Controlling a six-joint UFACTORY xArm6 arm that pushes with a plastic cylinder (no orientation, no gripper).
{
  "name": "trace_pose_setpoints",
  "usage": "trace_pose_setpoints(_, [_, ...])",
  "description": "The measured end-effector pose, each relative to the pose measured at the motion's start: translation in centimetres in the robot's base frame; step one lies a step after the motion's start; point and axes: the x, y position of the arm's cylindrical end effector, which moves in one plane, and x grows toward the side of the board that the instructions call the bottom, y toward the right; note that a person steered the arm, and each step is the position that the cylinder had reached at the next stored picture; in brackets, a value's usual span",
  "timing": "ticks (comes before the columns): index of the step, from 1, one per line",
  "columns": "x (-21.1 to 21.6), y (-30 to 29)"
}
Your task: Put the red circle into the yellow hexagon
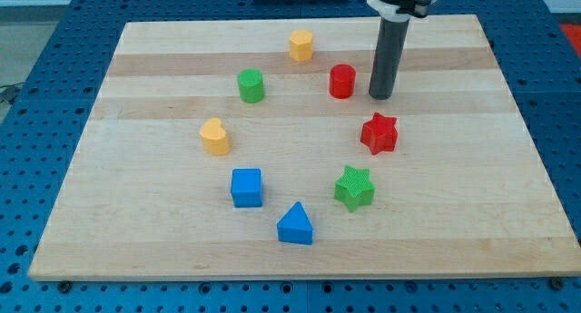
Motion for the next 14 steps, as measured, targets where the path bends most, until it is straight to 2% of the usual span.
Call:
trace_pose_setpoints(4, [0.0, -5.4])
trace_pose_setpoints(5, [0.0, -6.0])
trace_pose_setpoints(6, [-2.1, -6.2])
trace_pose_setpoints(8, [-3.7, -6.2])
trace_pose_setpoints(12, [-4.4, -8.5])
trace_pose_setpoints(13, [-4.4, -8.2])
trace_pose_setpoints(14, [-4.4, -2.7])
